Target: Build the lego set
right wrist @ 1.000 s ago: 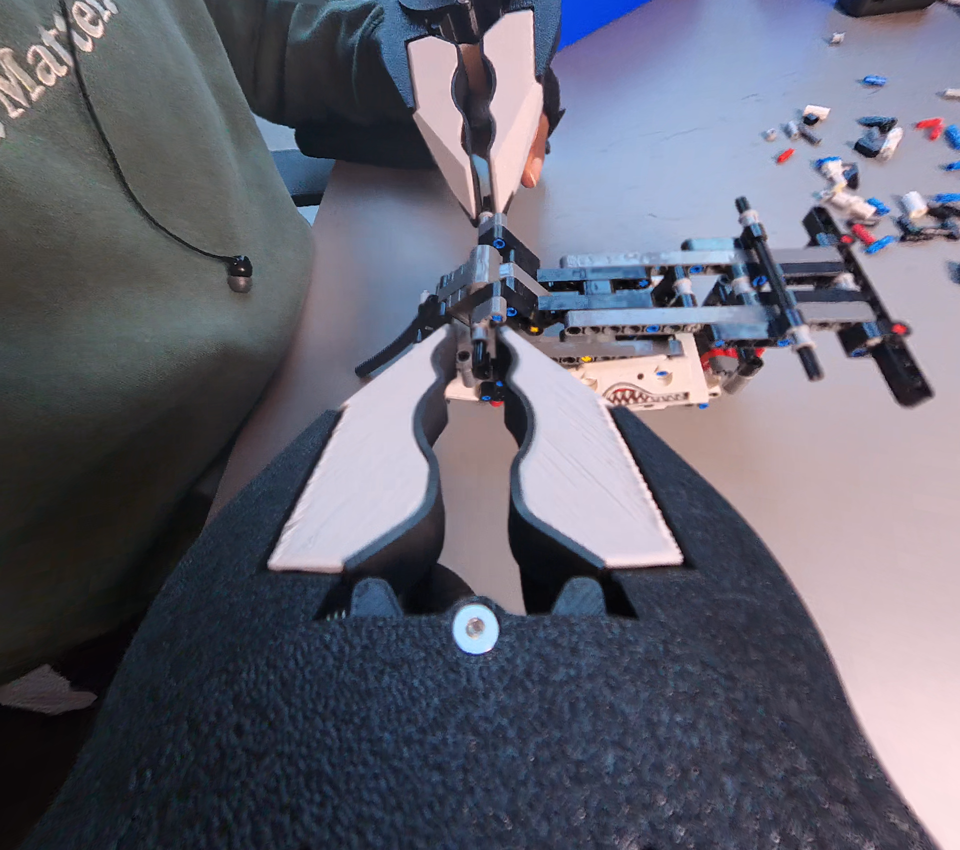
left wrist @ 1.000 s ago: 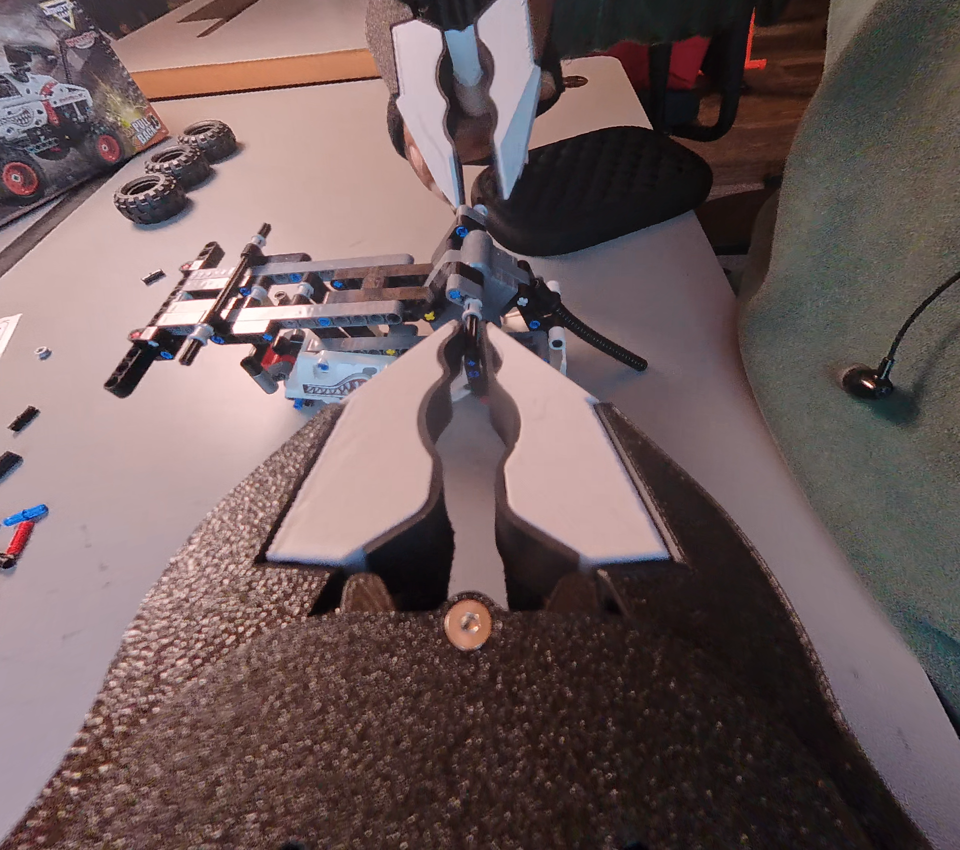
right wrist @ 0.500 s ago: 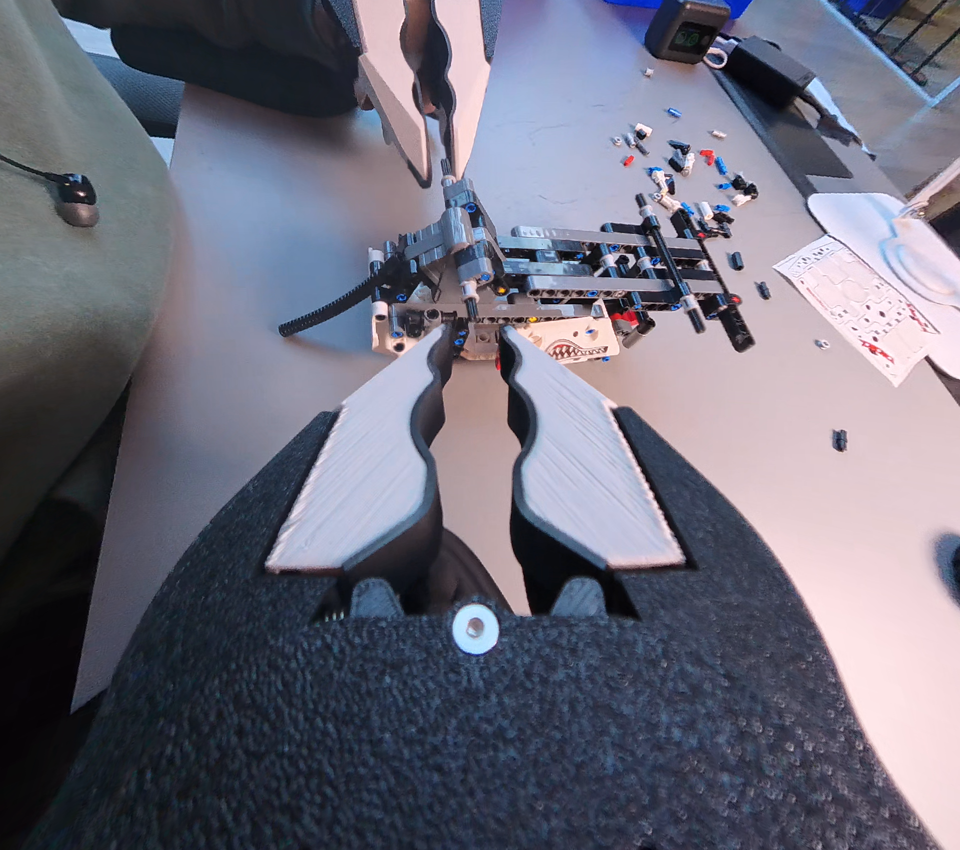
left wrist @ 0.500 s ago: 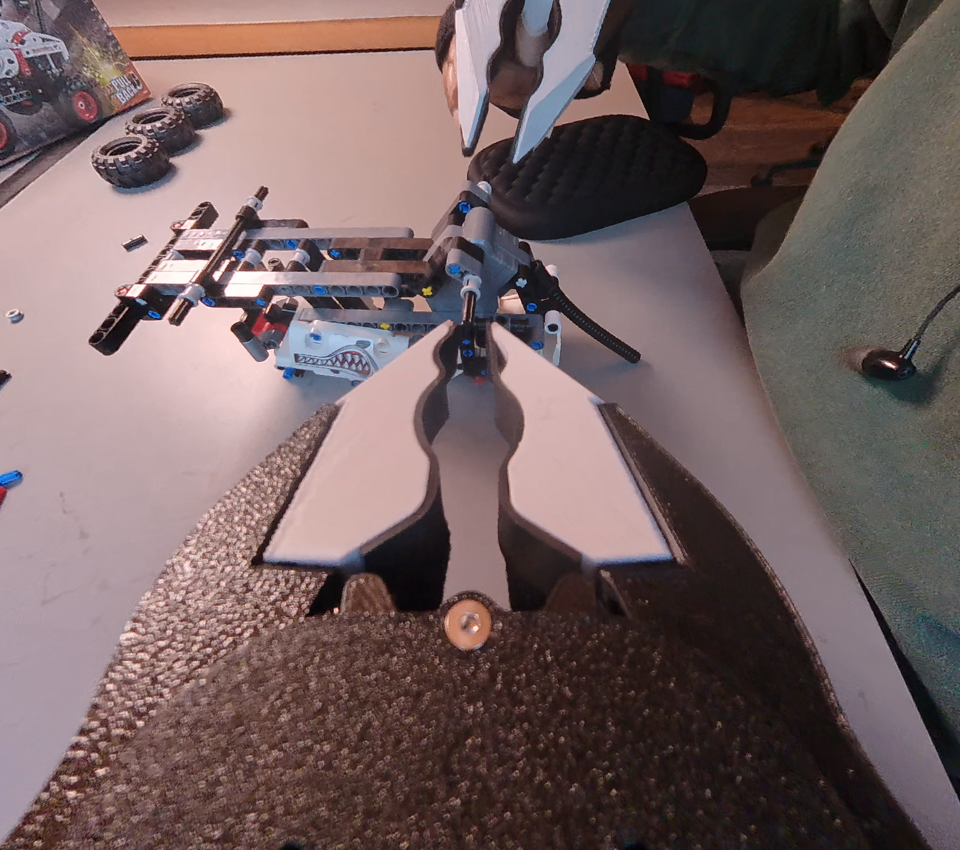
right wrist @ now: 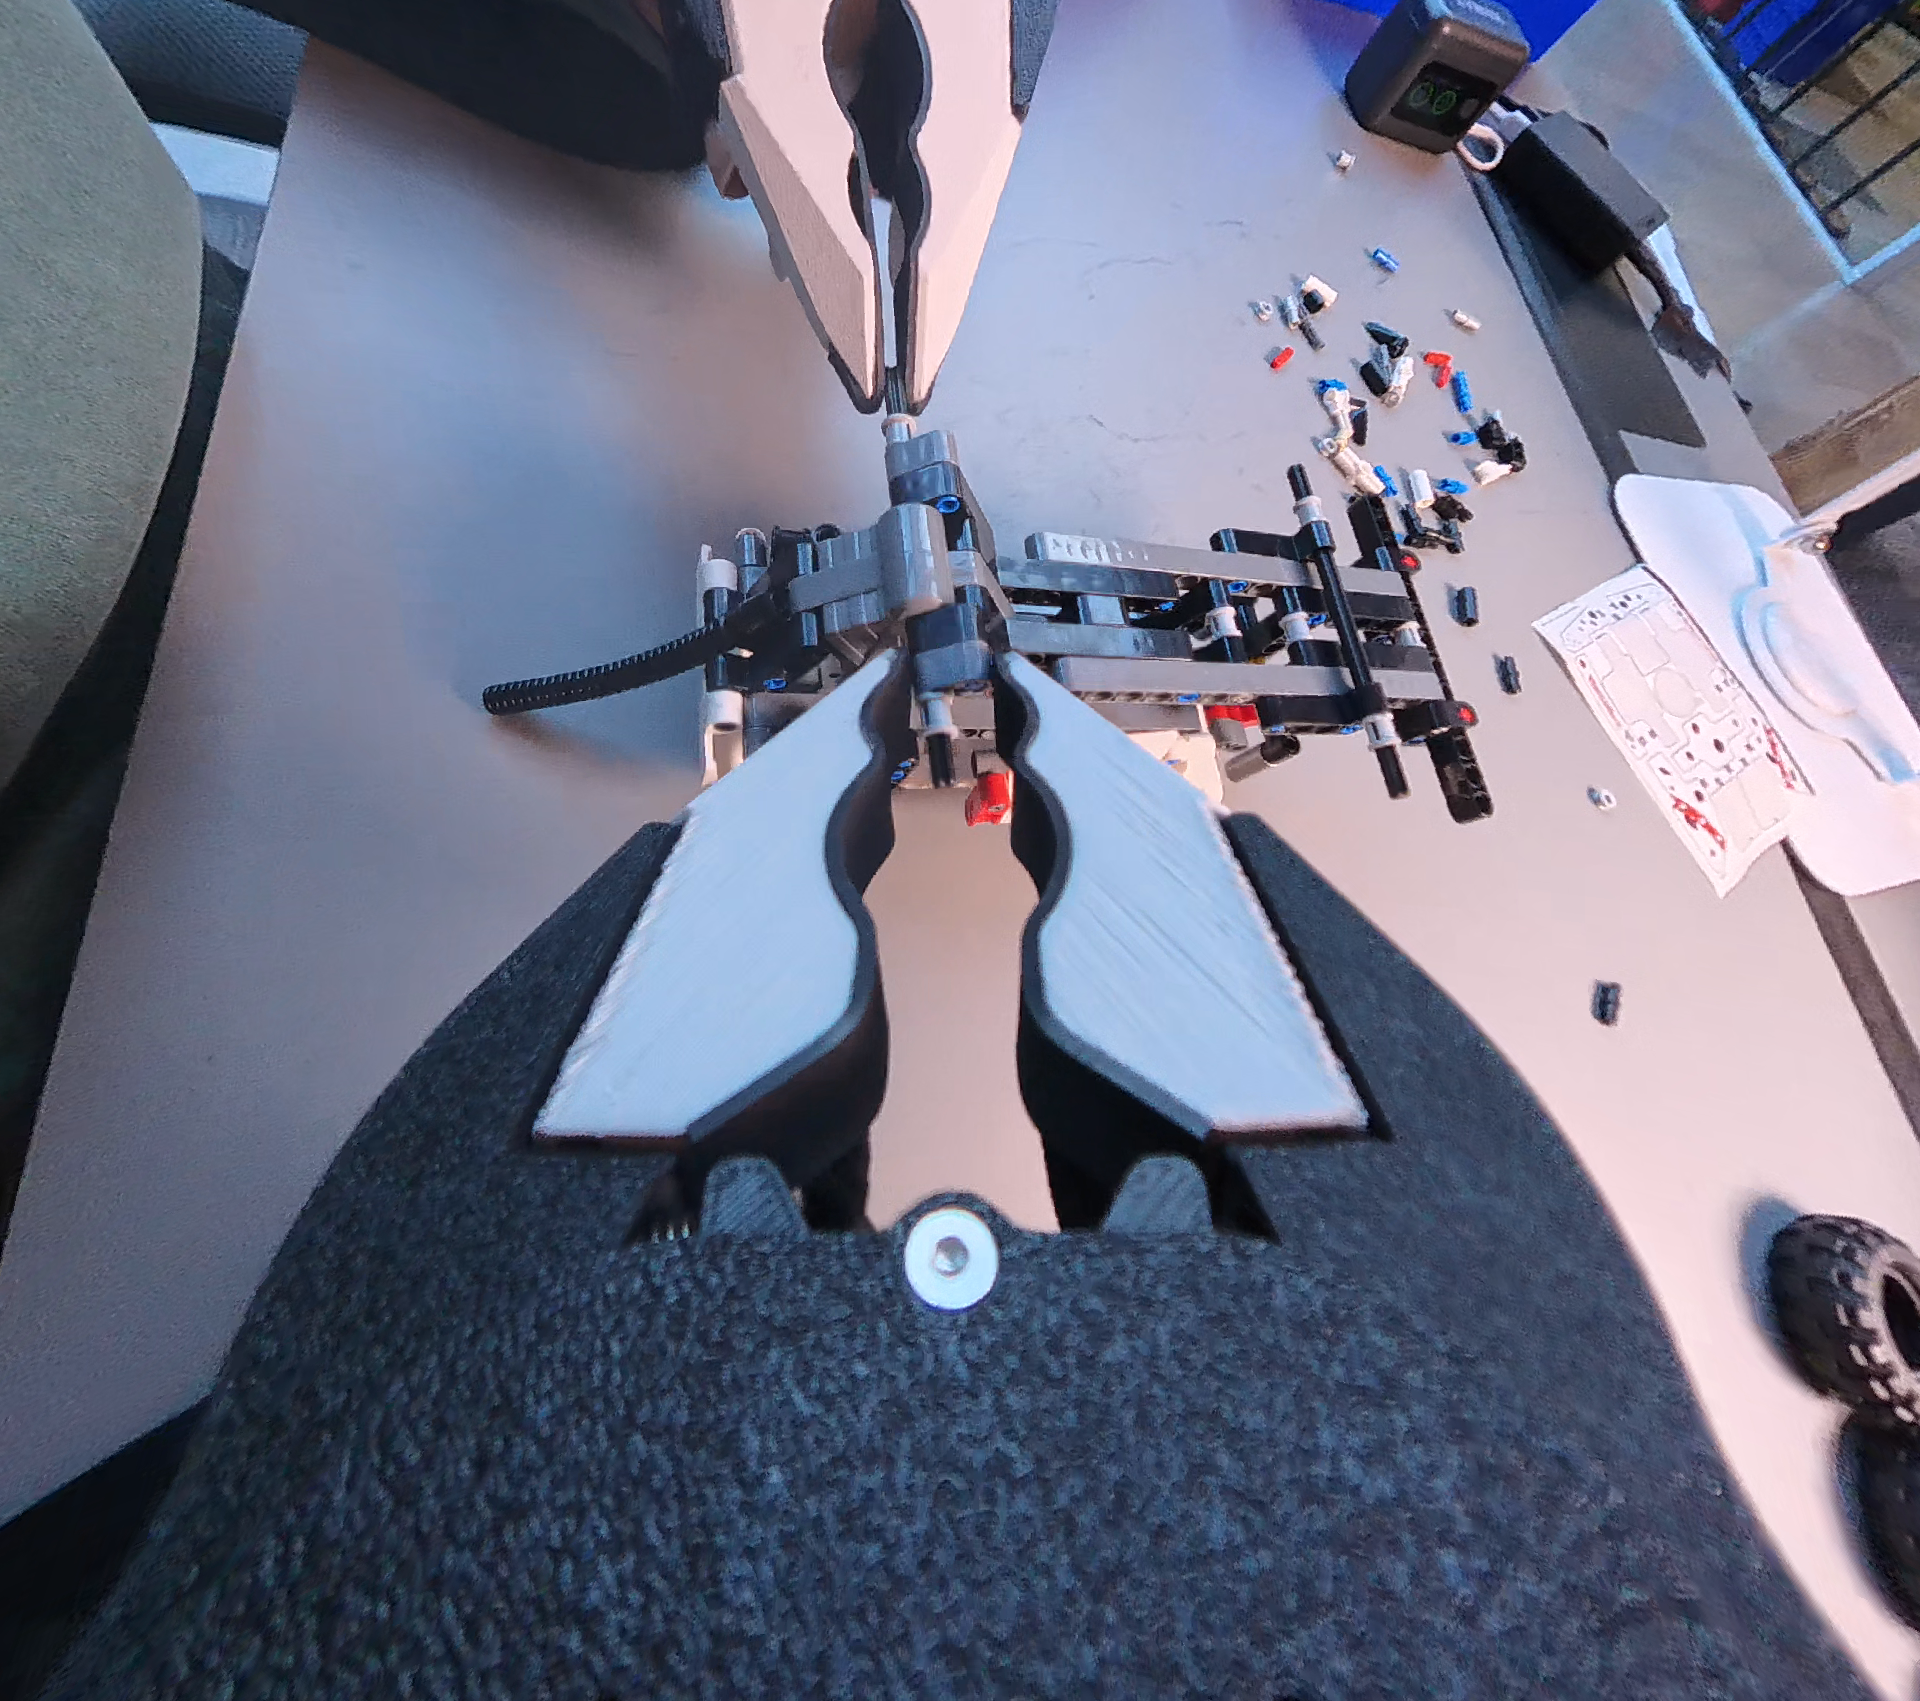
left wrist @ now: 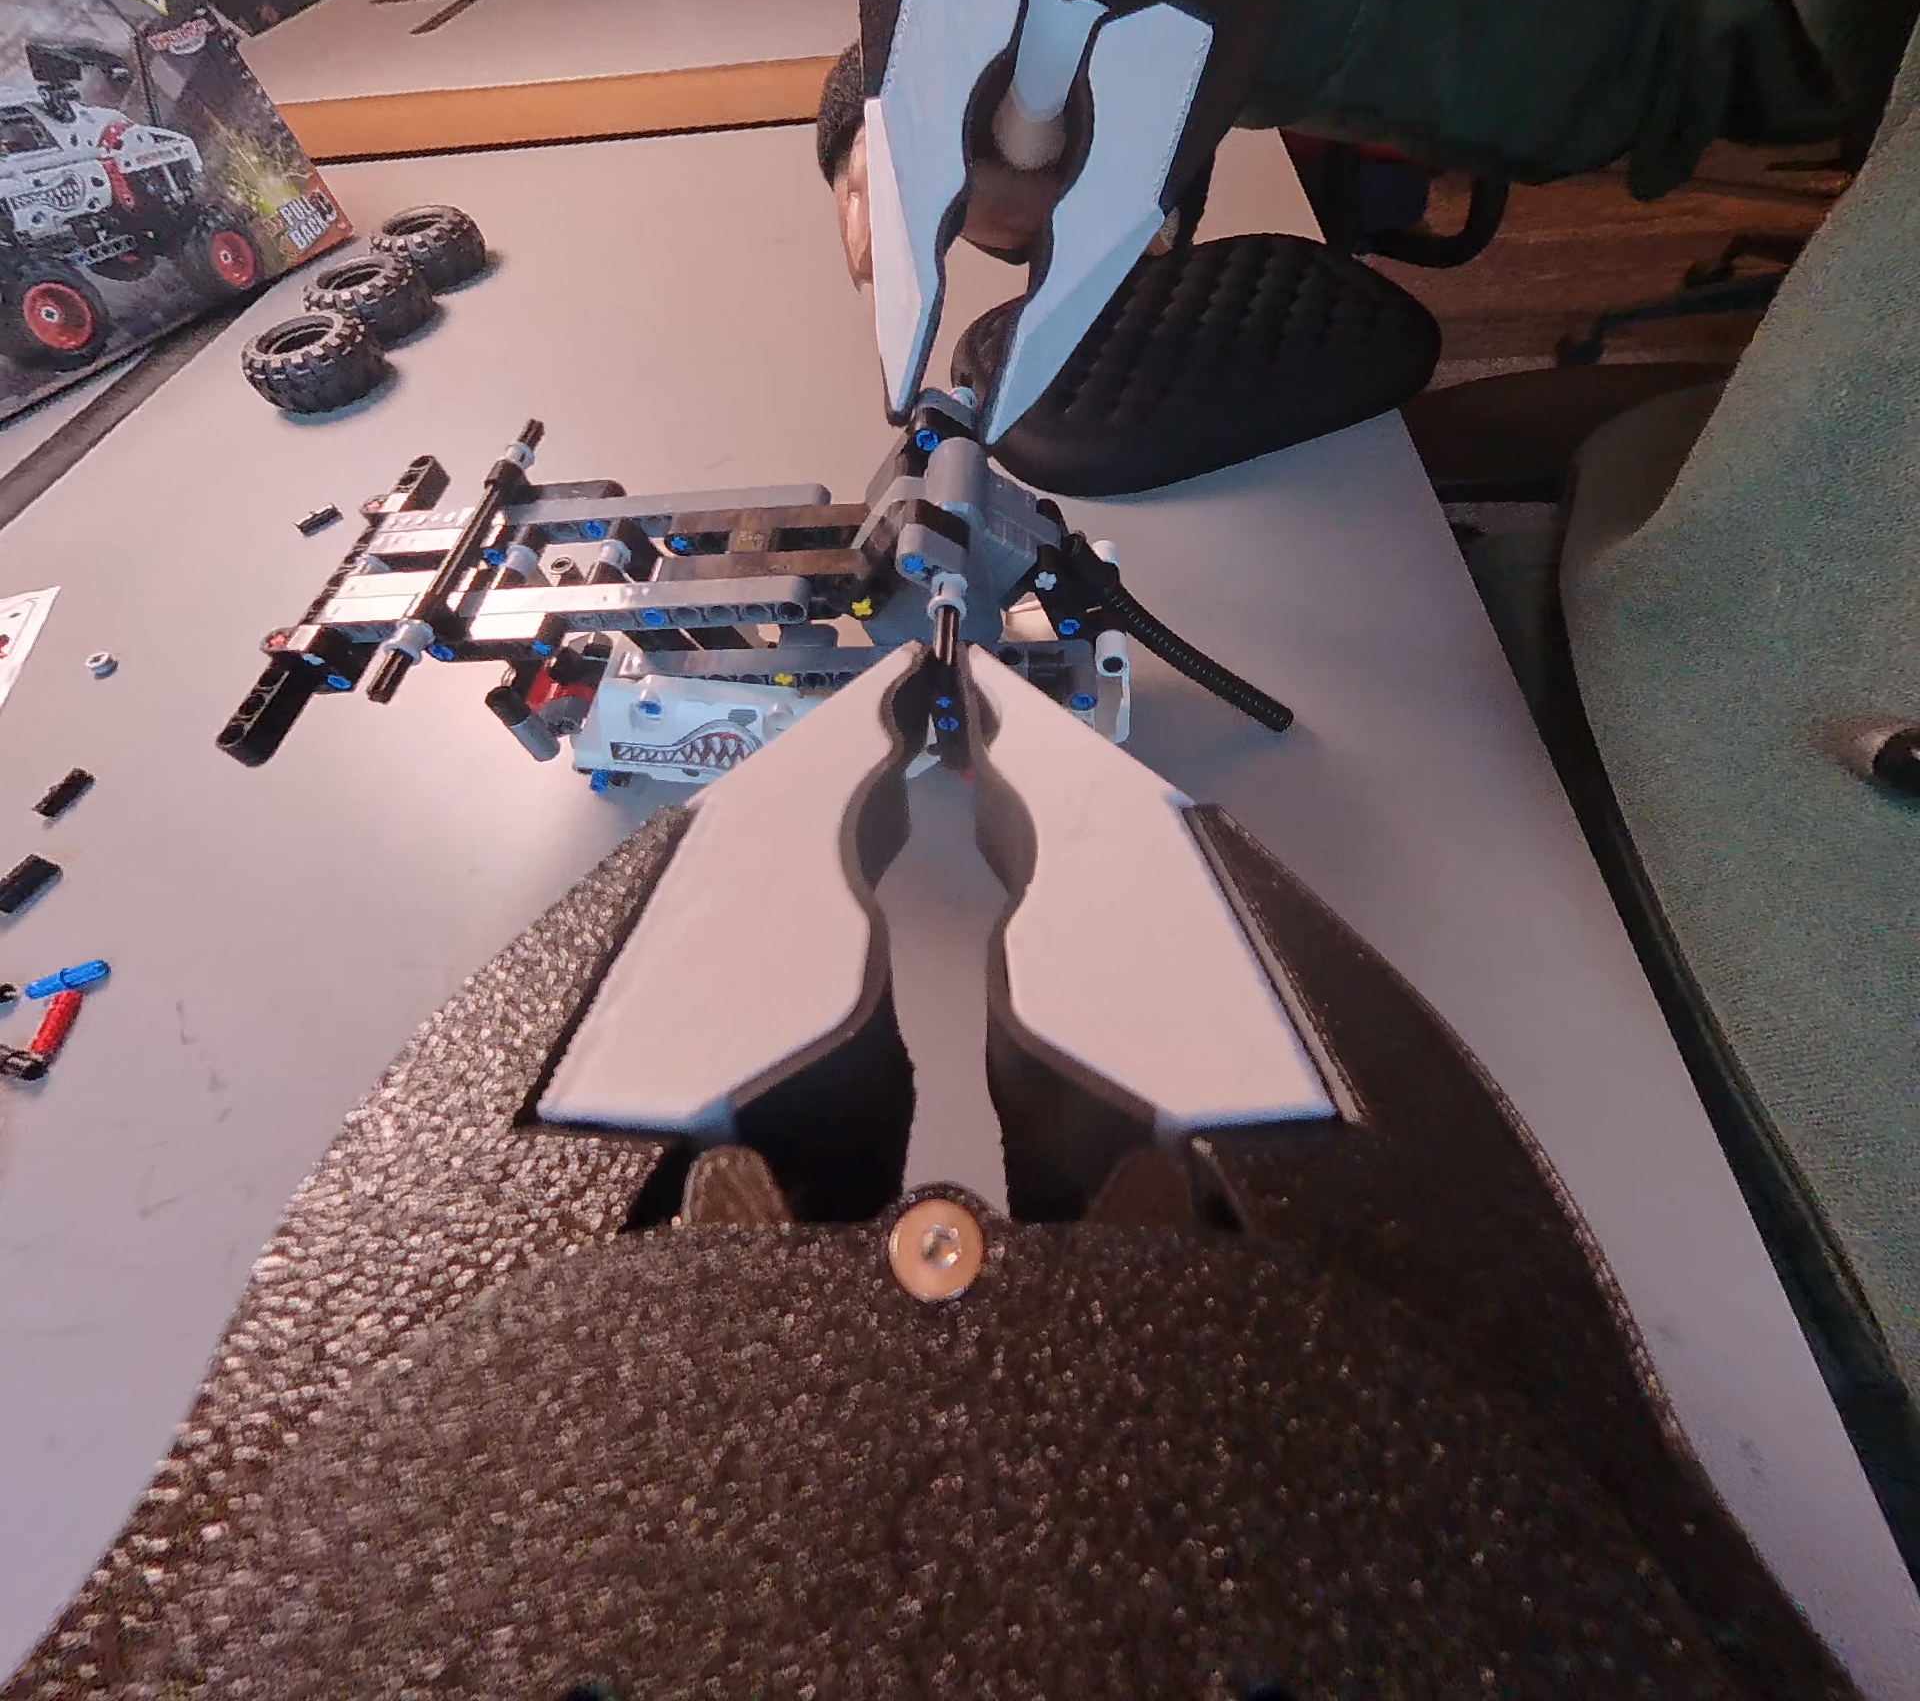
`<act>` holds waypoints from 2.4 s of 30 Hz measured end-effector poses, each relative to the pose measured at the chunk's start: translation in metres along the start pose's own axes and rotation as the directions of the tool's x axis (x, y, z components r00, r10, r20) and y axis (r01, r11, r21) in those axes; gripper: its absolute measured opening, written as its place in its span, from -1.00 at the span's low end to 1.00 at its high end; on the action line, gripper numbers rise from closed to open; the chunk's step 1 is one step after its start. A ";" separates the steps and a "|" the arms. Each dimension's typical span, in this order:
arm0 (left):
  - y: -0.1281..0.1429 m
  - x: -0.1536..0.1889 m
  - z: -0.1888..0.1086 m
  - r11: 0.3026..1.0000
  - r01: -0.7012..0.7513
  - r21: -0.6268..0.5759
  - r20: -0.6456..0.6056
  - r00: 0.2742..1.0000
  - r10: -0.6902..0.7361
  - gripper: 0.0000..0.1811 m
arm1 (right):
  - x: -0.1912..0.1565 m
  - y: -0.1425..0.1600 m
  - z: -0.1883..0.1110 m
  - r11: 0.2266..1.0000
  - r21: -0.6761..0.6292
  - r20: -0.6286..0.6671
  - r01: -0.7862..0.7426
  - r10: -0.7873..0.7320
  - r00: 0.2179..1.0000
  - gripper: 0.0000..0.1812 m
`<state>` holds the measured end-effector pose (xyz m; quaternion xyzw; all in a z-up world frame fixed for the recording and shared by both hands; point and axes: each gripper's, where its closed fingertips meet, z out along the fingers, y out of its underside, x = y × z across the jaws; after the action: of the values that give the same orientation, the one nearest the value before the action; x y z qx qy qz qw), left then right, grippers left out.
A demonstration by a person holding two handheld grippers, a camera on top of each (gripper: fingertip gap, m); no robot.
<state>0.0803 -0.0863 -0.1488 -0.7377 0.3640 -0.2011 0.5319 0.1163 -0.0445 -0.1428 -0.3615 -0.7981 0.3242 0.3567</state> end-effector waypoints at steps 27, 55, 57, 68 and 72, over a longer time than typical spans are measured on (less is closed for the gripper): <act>-0.003 0.000 0.002 0.999 -0.017 -0.036 0.006 1.000 0.017 -0.97 | 0.000 0.002 -0.001 0.999 0.032 0.031 0.007 -0.008 0.999 -0.84; -0.002 0.001 0.005 0.999 -0.004 -0.037 0.006 1.000 0.004 -0.96 | -0.016 -0.039 0.035 0.945 -0.158 -0.002 0.286 -0.290 0.957 -0.88; -0.002 0.002 0.006 0.999 -0.006 -0.041 0.009 1.000 0.006 -0.96 | -0.016 -0.036 0.042 0.910 -0.222 0.027 0.350 -0.353 0.935 -0.91; 0.000 0.004 0.004 0.994 -0.067 -0.086 0.036 0.997 0.070 -0.97 | -0.019 -0.034 0.045 0.809 -0.363 0.200 0.463 -0.417 0.886 -0.92; 0.001 0.006 0.003 0.989 -0.101 -0.110 0.049 0.993 0.107 -0.97 | -0.020 -0.033 0.045 0.787 -0.394 0.244 0.475 -0.408 0.880 -0.95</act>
<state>0.0862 -0.0888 -0.1515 -0.7505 0.3974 -0.1330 0.5110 0.0787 -0.0899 -0.1479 -0.2110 -0.9365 0.0671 0.2718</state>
